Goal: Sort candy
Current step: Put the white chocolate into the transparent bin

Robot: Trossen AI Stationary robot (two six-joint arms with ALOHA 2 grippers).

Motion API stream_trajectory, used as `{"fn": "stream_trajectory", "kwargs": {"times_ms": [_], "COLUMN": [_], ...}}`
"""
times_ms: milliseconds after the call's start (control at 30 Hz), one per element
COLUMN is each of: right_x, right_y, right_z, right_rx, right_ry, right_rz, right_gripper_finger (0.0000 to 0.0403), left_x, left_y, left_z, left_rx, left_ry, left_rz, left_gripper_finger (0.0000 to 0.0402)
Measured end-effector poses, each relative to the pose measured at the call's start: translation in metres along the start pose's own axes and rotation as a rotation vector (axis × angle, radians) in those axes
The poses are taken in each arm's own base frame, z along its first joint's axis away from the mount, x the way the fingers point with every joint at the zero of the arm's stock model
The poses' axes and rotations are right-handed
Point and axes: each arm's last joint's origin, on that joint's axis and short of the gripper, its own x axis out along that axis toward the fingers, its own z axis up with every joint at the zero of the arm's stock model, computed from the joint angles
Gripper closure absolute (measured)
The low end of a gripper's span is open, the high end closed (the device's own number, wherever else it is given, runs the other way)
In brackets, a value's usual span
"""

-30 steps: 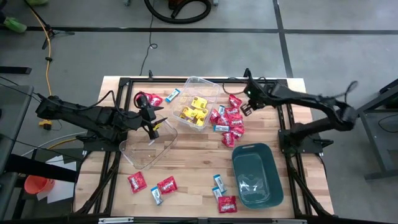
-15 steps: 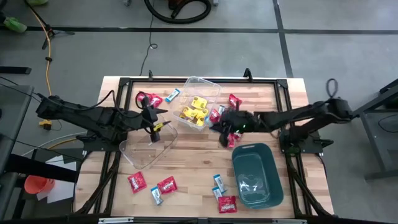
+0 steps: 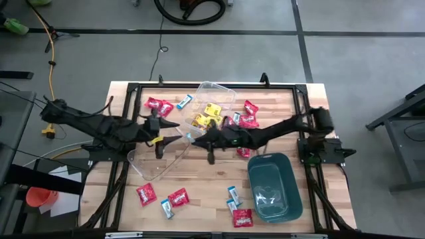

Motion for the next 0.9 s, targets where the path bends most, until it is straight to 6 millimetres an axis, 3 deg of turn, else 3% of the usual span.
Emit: {"fn": "stream_trajectory", "kwargs": {"times_ms": [267,433,633,767,900], "right_x": [0.07,0.101,0.121,0.122,0.118], "right_y": [-0.001,-0.008,-0.014,-0.016,-0.017], "right_z": [-0.005,-0.005,0.003,0.008,0.009], "right_rx": [-0.049,-0.058,-0.098,-0.146,-0.208], "right_ry": [-0.028,0.032,0.178,0.242,0.308], "right_rz": [0.033,0.009,-0.024,-0.105,-0.107], "right_gripper_finger": [0.0387,0.0371,0.0296,0.0232,0.0193], "left_x": [-0.015,-0.019,-0.021,-0.021,-0.021], "left_y": [-0.014,-0.018,-0.018,-0.017,-0.017], "left_z": [-0.004,-0.005,-0.009,-0.009,-0.009], "left_rx": [0.061,0.08,0.094,0.097,0.1], "left_ry": [-0.028,-0.031,-0.012,-0.011,-0.012], "left_rz": [0.093,0.105,0.134,0.147,0.168], "left_gripper_finger": [0.0197,0.0197,0.0197,0.0197,0.0197]}}
